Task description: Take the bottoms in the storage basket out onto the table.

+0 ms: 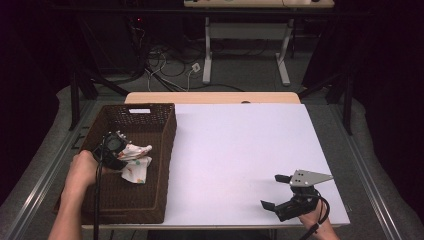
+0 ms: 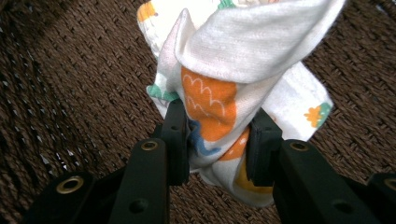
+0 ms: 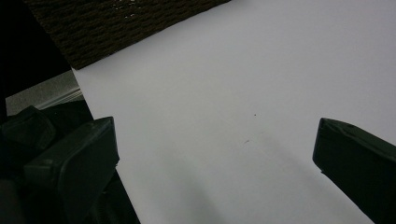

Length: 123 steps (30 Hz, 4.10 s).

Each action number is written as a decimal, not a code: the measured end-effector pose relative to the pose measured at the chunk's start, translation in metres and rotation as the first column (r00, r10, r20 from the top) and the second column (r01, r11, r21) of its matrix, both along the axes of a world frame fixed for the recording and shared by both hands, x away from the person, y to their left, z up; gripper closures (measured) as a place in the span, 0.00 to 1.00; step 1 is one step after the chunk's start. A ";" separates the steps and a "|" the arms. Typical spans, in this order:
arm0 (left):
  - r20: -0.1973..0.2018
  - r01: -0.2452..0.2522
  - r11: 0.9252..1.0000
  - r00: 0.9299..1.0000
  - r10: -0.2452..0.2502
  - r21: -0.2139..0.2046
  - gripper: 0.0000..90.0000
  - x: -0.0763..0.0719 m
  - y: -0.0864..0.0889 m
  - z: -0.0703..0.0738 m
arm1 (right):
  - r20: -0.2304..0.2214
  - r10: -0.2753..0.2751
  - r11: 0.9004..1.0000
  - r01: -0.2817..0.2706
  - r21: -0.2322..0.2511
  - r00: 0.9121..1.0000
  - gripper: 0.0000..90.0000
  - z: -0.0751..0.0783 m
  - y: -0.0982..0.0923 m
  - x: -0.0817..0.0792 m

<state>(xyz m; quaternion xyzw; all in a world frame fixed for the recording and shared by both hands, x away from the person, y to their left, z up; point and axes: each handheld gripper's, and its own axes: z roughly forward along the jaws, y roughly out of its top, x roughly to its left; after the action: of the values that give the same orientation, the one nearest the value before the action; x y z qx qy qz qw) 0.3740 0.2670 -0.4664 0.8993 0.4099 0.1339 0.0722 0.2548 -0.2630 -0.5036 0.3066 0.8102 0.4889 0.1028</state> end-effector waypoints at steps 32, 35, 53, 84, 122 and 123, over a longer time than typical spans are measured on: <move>0.004 0.065 0.997 0.998 -0.065 -0.036 0.75 -0.002 -0.001 0.025 | 0.001 -0.007 1.000 0.007 -0.004 1.000 0.00 0.000 -0.002 -0.001; 0.000 0.076 0.996 0.997 -0.076 -0.049 0.75 -0.001 0.000 0.029 | 0.000 -0.008 1.000 0.008 -0.007 1.000 0.00 0.000 -0.002 0.000; 0.018 0.112 0.994 0.994 -0.111 -0.012 0.75 0.002 0.000 0.050 | 0.006 -0.009 1.000 0.009 -0.009 1.000 0.00 -0.001 -0.002 0.000; 0.046 0.159 0.987 0.986 -0.160 0.026 0.75 0.003 -0.007 0.082 | 0.001 -0.004 1.000 0.004 -0.009 1.000 0.00 -0.001 -0.002 0.000; 0.085 0.225 0.974 0.970 -0.226 0.025 0.75 0.006 -0.025 0.117 | -0.007 -0.006 1.000 0.006 0.000 1.000 0.00 -0.002 -0.001 0.001; 0.082 0.224 0.974 0.971 -0.225 0.023 0.75 0.006 -0.026 0.118 | -0.007 -0.005 1.000 0.005 -0.002 1.000 0.00 -0.002 -0.002 0.001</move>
<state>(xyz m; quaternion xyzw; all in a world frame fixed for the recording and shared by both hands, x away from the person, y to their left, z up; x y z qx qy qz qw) 0.3796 0.2406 -0.3488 0.9339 0.3013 0.1654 0.0981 0.2559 -0.2647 -0.5056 0.3103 0.8103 0.4867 0.1016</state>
